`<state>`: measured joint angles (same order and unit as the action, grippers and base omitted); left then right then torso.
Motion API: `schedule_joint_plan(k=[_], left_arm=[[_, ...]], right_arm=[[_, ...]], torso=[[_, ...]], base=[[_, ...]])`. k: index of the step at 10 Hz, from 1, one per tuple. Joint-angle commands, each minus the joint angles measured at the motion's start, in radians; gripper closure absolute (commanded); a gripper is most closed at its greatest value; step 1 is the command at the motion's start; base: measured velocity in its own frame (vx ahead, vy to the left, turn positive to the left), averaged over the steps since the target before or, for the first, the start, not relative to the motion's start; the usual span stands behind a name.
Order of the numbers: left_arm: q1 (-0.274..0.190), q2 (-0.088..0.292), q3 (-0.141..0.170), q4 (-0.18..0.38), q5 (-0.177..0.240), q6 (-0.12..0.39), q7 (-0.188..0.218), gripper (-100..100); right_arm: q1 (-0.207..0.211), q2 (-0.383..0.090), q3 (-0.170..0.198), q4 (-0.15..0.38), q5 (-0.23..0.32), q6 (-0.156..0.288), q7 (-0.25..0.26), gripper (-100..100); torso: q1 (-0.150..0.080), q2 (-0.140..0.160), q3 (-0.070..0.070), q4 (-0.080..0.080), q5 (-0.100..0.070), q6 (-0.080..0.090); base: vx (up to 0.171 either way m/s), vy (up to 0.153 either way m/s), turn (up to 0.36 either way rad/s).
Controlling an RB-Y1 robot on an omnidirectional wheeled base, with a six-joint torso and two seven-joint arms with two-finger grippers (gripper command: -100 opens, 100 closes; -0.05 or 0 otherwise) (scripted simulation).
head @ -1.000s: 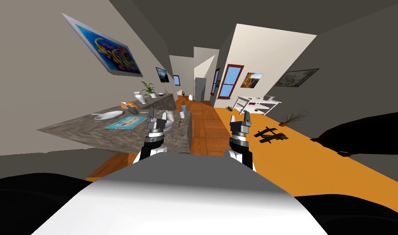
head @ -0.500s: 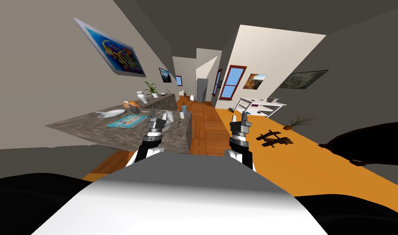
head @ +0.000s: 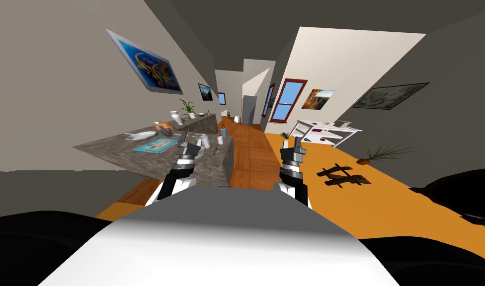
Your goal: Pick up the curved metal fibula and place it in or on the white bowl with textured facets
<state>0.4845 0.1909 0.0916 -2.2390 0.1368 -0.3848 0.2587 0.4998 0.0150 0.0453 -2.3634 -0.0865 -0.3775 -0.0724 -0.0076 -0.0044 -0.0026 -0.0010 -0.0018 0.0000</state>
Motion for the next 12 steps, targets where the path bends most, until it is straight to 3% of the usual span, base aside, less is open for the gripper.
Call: schedule_joint_plan(k=[1,6,11,12], left_arm=[[0.002,0.004,0.014,0.006,0.03,0.024,0.029,-100],[-0.002,0.015,0.073,0.031,0.134,0.125,0.123,-100],[0.021,0.006,0.13,0.053,0.241,0.265,0.211,-100],[0.021,0.006,0.13,0.053,0.241,0.265,0.211,-100]], right_arm=[[0.0,0.0,0.0,0.0,0.0,0.0,0.0,0],[0.0,0.0,0.0,0.0,0.0,0.0,0.0,0],[0.0,0.0,0.0,0.0,0.0,0.0,0.0,0],[0.0,0.0,0.0,0.0,0.0,0.0,0.0,0]], torso=[[0.0,0.0,0.0,0.0,0.0,0.0],[-0.001,-0.001,-0.001,0.0,0.0,0.0],[0.002,-0.004,-0.002,-0.001,0.0,0.0],[0.001,-0.005,-0.003,-0.001,0.0,0.0]], base=[[0.042,-0.119,0.12],[0.061,-0.144,0.117],[0.102,-0.119,0.089],[0.097,-0.083,0.025]])
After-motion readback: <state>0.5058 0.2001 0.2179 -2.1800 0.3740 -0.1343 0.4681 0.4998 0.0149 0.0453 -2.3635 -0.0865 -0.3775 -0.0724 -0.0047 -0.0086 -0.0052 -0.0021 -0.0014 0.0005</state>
